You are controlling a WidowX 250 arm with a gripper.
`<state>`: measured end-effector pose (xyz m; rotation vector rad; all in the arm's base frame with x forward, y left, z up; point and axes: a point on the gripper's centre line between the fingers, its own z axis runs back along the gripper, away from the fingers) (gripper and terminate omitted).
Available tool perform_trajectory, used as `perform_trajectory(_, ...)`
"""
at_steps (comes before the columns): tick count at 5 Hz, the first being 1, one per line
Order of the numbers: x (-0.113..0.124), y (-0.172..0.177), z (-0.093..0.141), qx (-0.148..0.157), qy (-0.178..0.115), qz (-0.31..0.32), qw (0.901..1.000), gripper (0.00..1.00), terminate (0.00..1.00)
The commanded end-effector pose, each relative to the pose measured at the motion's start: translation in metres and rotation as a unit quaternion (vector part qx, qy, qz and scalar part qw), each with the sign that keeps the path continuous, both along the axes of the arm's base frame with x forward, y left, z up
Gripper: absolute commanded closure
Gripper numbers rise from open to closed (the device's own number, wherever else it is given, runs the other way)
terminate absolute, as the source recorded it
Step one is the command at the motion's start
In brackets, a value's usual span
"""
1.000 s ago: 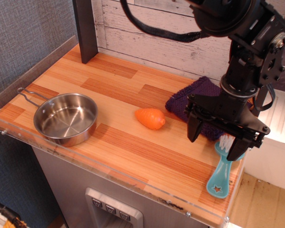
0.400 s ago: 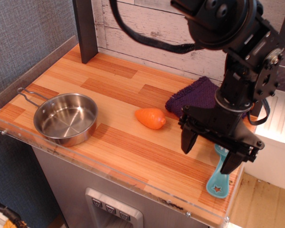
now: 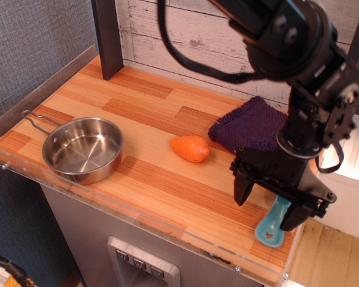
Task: Place the brush on the upper left hand corner of the table.
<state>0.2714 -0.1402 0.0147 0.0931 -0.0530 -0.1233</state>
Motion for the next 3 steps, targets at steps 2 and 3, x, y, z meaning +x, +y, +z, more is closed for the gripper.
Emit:
perform_trajectory(2, 0.0137, -0.0042, -0.0208, -0.023, 0.004, 0.007, 0.9997, 1.00, 0.00)
perform_trajectory(3, 0.0130, -0.0016, -0.0187, -0.029, 0.004, 0.004, 0.9996, 1.00, 0.00)
